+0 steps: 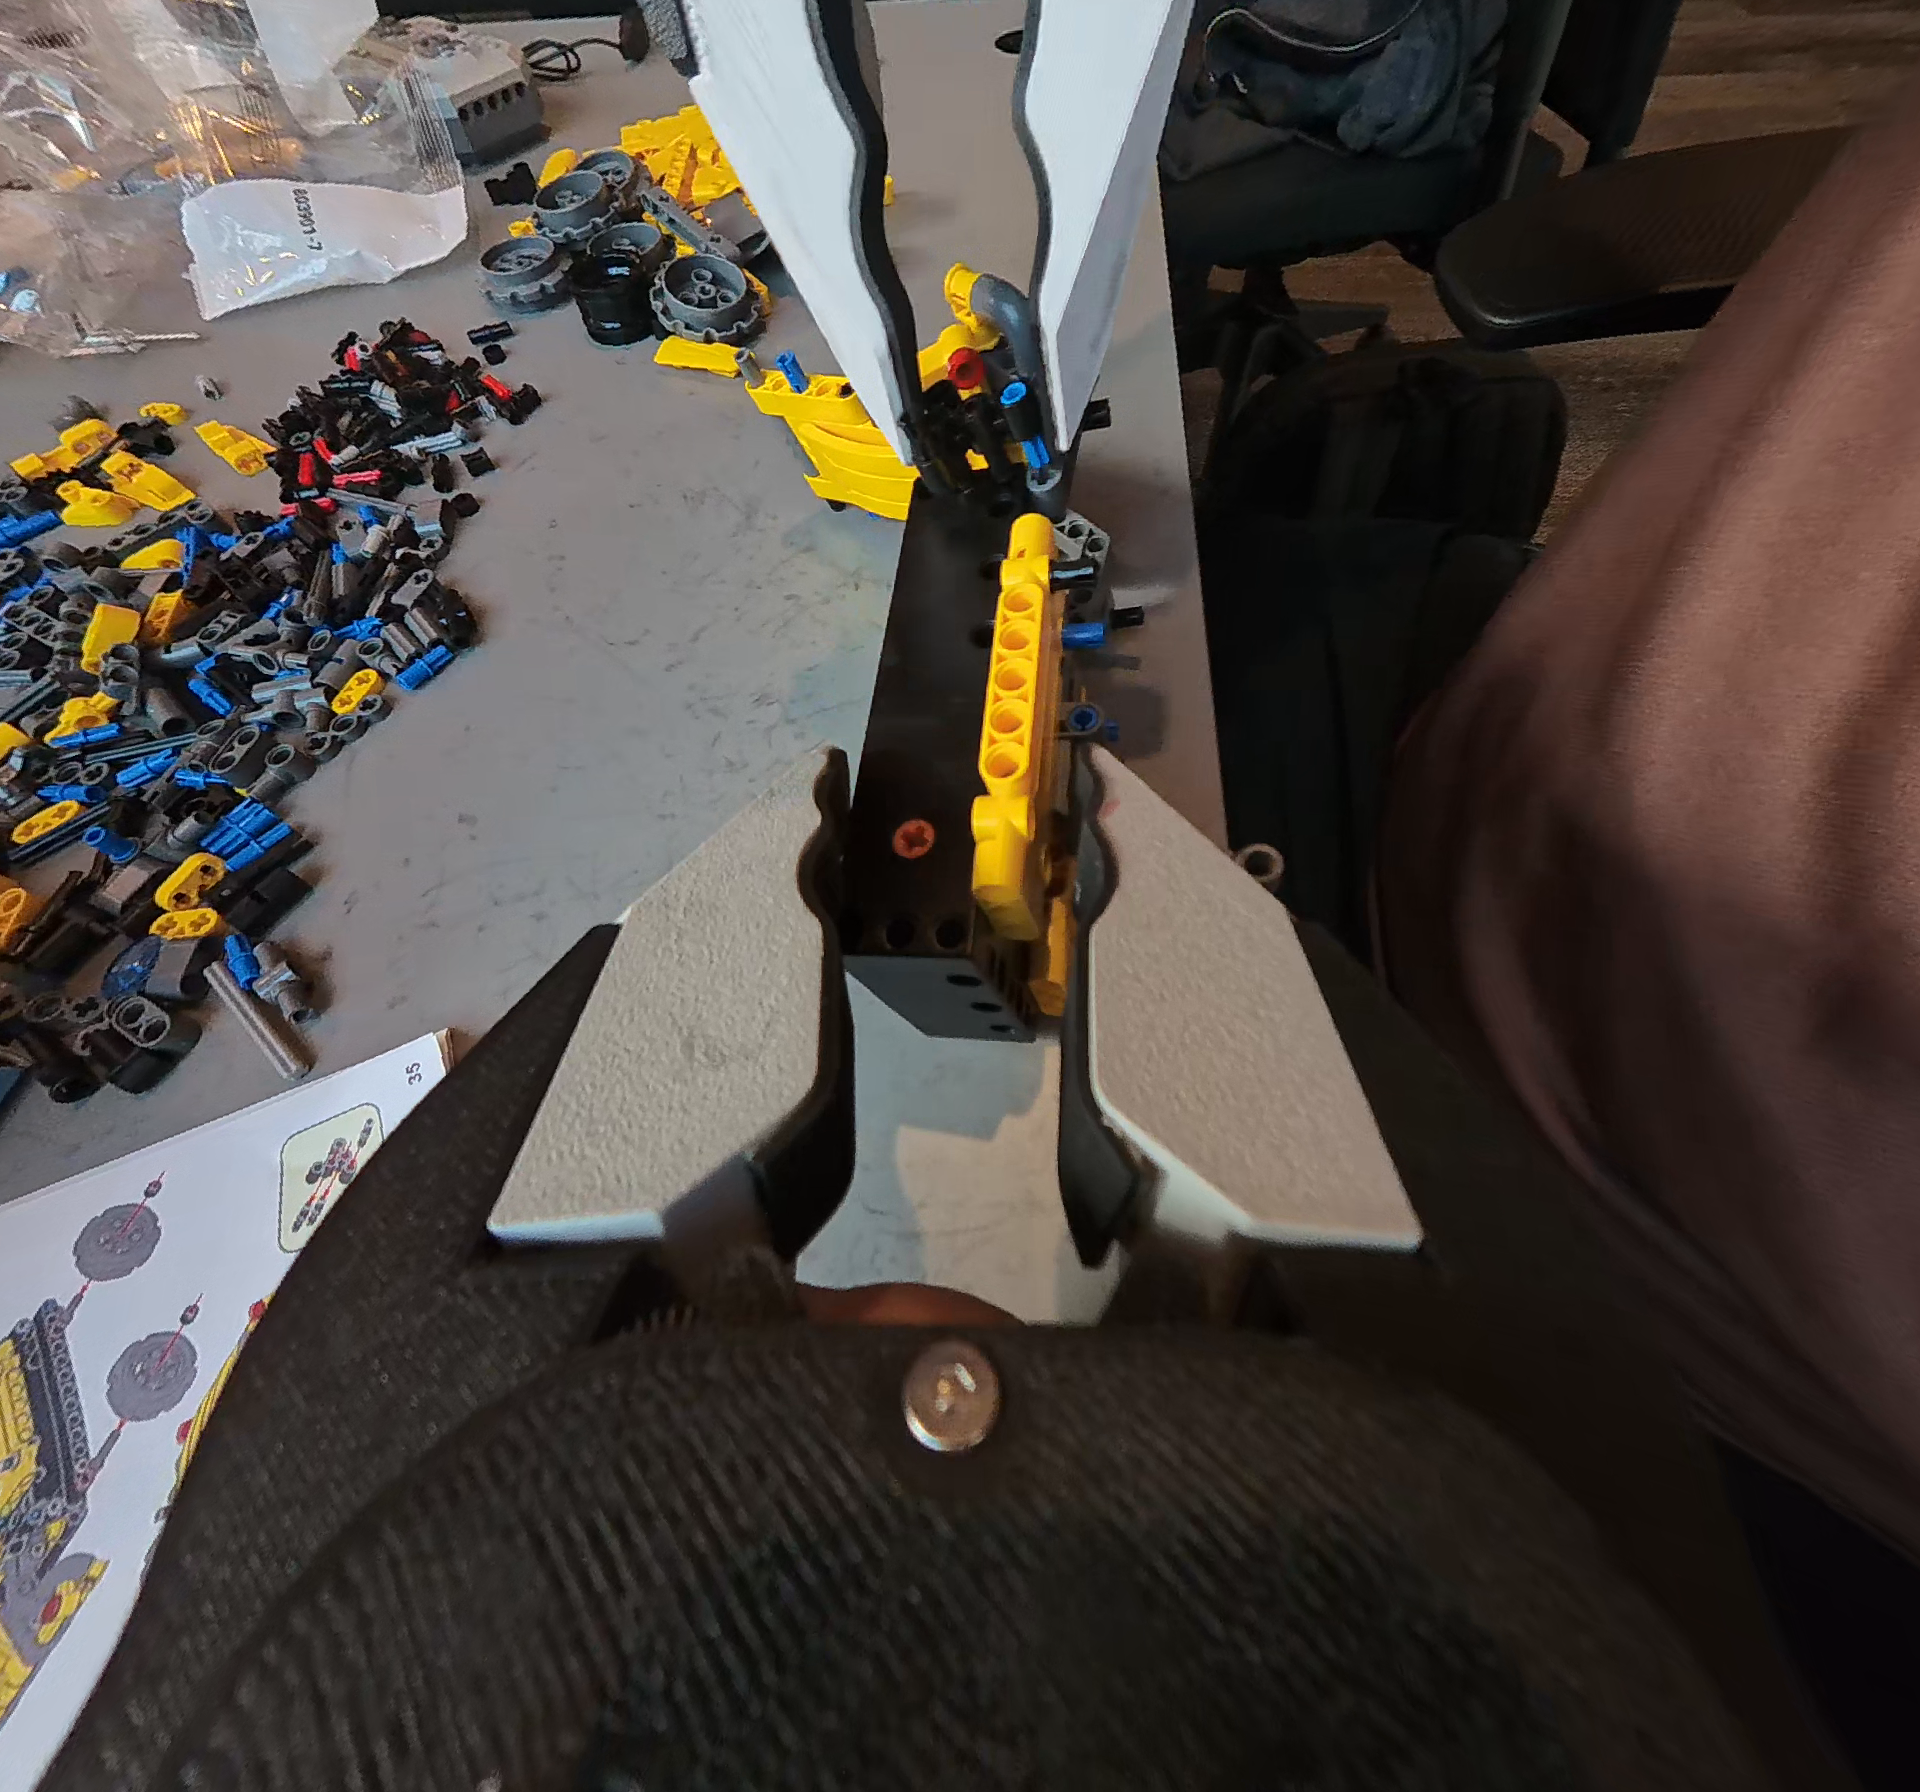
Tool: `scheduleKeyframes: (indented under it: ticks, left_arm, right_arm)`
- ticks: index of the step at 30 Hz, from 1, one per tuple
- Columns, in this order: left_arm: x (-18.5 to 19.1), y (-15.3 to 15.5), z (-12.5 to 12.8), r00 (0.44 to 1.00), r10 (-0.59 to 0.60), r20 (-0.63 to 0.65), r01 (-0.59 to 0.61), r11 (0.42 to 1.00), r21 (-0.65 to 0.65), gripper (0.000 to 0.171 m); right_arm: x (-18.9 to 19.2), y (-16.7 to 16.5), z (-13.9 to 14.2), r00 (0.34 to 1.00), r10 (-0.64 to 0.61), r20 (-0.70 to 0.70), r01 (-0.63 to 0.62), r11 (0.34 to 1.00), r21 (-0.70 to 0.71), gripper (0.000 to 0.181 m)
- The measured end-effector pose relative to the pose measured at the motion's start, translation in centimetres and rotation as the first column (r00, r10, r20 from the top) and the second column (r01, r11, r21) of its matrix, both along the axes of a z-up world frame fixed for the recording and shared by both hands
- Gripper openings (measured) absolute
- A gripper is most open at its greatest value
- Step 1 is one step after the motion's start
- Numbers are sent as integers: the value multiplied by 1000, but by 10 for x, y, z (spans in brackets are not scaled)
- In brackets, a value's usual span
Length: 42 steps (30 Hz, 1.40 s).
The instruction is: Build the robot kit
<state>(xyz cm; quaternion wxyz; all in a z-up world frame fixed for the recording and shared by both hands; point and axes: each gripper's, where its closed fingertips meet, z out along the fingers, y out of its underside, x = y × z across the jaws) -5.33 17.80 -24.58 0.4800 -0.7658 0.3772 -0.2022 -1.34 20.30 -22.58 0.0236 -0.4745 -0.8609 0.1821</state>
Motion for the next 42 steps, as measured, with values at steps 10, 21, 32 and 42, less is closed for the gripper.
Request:
scheduleKeyframes:
  ticks: [10,21,32,42]
  left_arm:
    - [1,-2,1,1000,-4,-18,5,1000,25,40]
    - [3,-2,1,1000,-8,-23,9,999,35,40]
    - [2,-1,0,1000,1,-5,-1,1000,12,40]
    - [3,0,1,1000,-3,-3,3,1000,12,40]
  right_arm:
    - [4,-1,0,994,-39,102,51,992,-116,21]
    - [4,-3,1,955,40,295,-12,995,-96,20]
    - [-1,-3,-3,996,85,-11,-83,989,123,21]
    - [2,-2,0,992,-35,-122,41,998,47,22]
